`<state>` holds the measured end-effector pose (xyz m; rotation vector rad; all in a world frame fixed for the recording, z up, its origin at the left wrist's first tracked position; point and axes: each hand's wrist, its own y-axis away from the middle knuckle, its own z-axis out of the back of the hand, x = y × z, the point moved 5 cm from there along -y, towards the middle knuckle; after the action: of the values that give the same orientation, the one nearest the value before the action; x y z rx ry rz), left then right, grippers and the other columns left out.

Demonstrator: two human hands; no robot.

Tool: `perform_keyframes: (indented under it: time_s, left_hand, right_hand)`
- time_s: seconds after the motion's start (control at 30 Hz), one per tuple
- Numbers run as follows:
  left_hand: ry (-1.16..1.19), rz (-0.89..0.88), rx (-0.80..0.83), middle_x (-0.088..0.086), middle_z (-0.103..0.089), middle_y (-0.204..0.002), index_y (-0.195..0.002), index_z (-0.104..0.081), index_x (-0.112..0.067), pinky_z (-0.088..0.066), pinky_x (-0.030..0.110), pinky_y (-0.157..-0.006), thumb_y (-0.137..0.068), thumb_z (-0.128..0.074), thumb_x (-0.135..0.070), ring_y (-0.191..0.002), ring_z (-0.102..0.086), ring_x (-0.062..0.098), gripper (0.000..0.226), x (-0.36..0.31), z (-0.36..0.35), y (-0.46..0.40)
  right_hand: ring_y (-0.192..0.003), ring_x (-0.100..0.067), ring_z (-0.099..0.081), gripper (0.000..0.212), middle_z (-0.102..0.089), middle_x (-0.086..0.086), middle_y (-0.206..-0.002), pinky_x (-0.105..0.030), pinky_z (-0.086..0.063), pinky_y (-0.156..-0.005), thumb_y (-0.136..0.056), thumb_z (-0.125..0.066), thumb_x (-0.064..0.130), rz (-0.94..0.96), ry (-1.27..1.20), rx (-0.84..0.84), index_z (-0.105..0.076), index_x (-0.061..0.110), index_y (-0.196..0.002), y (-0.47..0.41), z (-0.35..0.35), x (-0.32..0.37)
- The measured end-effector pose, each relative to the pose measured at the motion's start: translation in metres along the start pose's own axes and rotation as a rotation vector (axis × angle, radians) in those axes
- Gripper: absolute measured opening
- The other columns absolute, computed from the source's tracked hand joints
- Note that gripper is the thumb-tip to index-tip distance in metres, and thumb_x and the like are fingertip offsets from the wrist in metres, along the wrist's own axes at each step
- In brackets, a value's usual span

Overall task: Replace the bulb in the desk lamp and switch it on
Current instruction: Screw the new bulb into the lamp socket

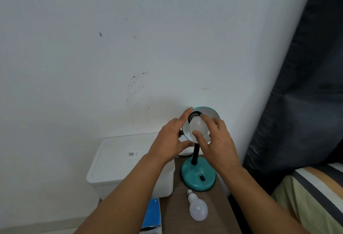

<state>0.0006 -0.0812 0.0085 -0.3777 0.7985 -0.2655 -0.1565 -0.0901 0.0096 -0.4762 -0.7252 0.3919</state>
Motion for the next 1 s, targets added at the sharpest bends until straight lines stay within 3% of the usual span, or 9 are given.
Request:
perform_keyframes:
  time_s: [0.13,0.23,0.43,0.57,0.67,0.73,0.87,1.0]
  left_hand:
    - [0.002,0.002,0.000,-0.003,-0.057,-0.118,-0.153,-0.018,-0.051,-0.053,0.026,-0.095,-0.080,-0.083,-0.026,-0.100,-0.059,0.011,0.101,-0.0003,0.0001,0.0006]
    - [0.013,0.005,0.002,-0.003,-0.058,-0.117,-0.153,-0.019,-0.051,-0.053,0.027,-0.094,-0.080,-0.083,-0.025,-0.098,-0.060,0.011,0.101,0.0000,-0.0004,0.0010]
    - [0.018,0.013,0.003,-0.003,-0.058,-0.120,-0.153,-0.019,-0.051,-0.052,0.024,-0.094,-0.079,-0.083,-0.022,-0.100,-0.060,0.012,0.103,0.0012,-0.0008,0.0003]
    - [0.013,0.021,0.005,-0.004,-0.058,-0.119,-0.153,-0.019,-0.051,-0.051,0.019,-0.093,-0.079,-0.084,-0.023,-0.100,-0.059,0.010,0.103,0.0013,-0.0007,0.0004]
    - [0.017,0.030,0.010,-0.004,-0.058,-0.120,-0.152,-0.018,-0.053,-0.052,0.020,-0.094,-0.079,-0.084,-0.023,-0.100,-0.059,0.010,0.103,0.0001,0.0001,0.0004]
    - [0.011,0.033,0.013,-0.004,-0.058,-0.121,-0.151,-0.017,-0.055,-0.053,0.022,-0.094,-0.079,-0.084,-0.022,-0.100,-0.061,0.011,0.104,-0.0003,0.0002,0.0003]
    - [0.027,0.034,0.015,-0.003,-0.059,-0.119,-0.152,-0.018,-0.054,-0.053,0.025,-0.094,-0.079,-0.084,-0.021,-0.099,-0.061,0.012,0.103,0.0007,-0.0006,0.0000]
    - [0.004,0.030,0.011,-0.003,-0.059,-0.117,-0.153,-0.019,-0.050,-0.050,0.015,-0.090,-0.080,-0.083,-0.024,-0.097,-0.059,0.011,0.101,-0.0010,-0.0003,-0.0001]
  right_hand:
    - [-0.121,-0.022,-0.053,0.045,-0.030,0.000,-0.153,-0.038,-0.055,-0.089,-0.096,-0.053,0.037,0.080,0.040,-0.005,-0.043,0.033,-0.140,0.0003,0.0011,0.0058]
    - [-0.109,-0.021,-0.061,0.043,-0.032,0.002,-0.152,-0.035,-0.055,-0.085,-0.098,-0.052,0.036,0.074,0.067,0.006,-0.046,0.030,-0.140,-0.0010,0.0013,0.0069]
    - [-0.096,-0.020,-0.062,0.058,-0.038,0.004,-0.144,-0.035,-0.056,-0.078,-0.088,-0.064,0.019,0.091,0.067,0.039,-0.039,0.026,-0.140,-0.0016,0.0009,0.0056]
    - [-0.099,-0.019,-0.060,0.054,-0.050,0.001,-0.133,-0.033,-0.054,-0.079,-0.087,-0.067,0.034,0.020,0.031,-0.009,-0.044,0.021,-0.133,-0.0051,0.0047,0.0022]
    - [-0.104,-0.019,-0.058,0.056,-0.043,0.001,-0.140,-0.036,-0.054,-0.081,-0.088,-0.067,0.033,0.029,0.004,0.006,-0.040,0.025,-0.136,-0.0056,0.0051,0.0049]
    - [-0.098,-0.018,-0.060,0.056,-0.037,0.004,-0.147,-0.033,-0.054,-0.079,-0.090,-0.064,0.030,0.077,0.032,0.037,-0.039,0.030,-0.139,-0.0049,0.0040,0.0075]
    - [-0.085,-0.018,-0.061,0.048,-0.049,0.004,-0.132,-0.024,-0.042,-0.072,-0.089,-0.065,0.039,0.013,0.022,0.025,-0.047,0.025,-0.131,-0.0069,0.0044,0.0027]
    - [-0.099,-0.020,-0.060,0.053,-0.043,0.000,-0.138,-0.028,-0.050,-0.078,-0.087,-0.067,0.040,-0.004,0.012,0.025,-0.044,0.024,-0.132,-0.0078,0.0044,0.0056]
